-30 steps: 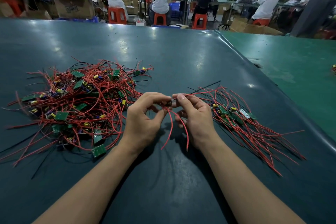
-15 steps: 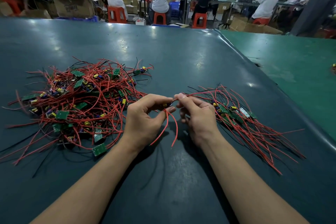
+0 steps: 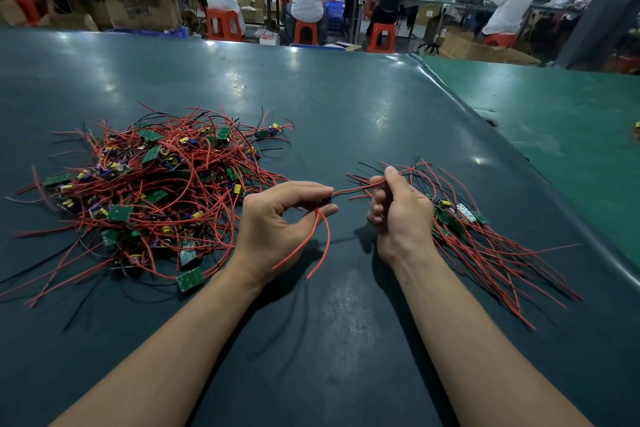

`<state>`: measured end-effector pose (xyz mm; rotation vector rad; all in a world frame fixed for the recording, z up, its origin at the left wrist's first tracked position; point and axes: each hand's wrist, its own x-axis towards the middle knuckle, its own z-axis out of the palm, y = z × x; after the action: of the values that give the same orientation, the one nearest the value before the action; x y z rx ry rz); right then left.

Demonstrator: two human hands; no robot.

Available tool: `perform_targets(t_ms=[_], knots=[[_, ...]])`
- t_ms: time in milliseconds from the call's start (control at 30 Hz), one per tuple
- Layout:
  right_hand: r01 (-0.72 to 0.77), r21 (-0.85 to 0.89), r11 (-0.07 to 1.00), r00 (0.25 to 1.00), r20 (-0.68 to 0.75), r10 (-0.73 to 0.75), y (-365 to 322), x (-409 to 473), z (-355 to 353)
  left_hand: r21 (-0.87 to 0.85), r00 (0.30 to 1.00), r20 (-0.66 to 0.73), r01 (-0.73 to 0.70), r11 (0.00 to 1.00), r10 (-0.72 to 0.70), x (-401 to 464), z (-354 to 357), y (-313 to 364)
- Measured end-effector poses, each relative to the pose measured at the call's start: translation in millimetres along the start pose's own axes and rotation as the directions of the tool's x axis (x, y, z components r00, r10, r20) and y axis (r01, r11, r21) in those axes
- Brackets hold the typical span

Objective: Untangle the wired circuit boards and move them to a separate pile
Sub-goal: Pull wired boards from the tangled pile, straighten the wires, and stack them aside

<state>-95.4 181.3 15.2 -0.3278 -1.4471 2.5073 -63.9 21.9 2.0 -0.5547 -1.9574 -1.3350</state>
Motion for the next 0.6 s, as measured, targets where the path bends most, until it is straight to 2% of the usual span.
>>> perform_targets(t_ms=[200,333,467,600], knots=[[0.107,-0.004,0.994,0.993,-0.048,-0.107,-3.0,2.7,-2.5,0.005,1.000,-0.022,-0.013,1.000,0.014,1.0,-0.2,1.6],[0.040,0.072,0.997,0.997,-0.061,-0.036,-4.8,3.3,0.7,0.002,1.000,0.006,-0.027,1.000,0.027,-0.6,-0.3,2.8],[-0.064,0.112,0.992,0.998,-0.007,0.066,-3.4,2.8,1.7,-0.014,1.000,-0.007,-0.003,1.000,0.003,-0.6,-3.1,2.7],[-0.017,0.087,0.996,1.000,0.011,0.016,-5.8,1.7,-4.6,-0.026,0.999,-0.046,0.027,0.999,-0.028,-0.4,-6.2,1.0]])
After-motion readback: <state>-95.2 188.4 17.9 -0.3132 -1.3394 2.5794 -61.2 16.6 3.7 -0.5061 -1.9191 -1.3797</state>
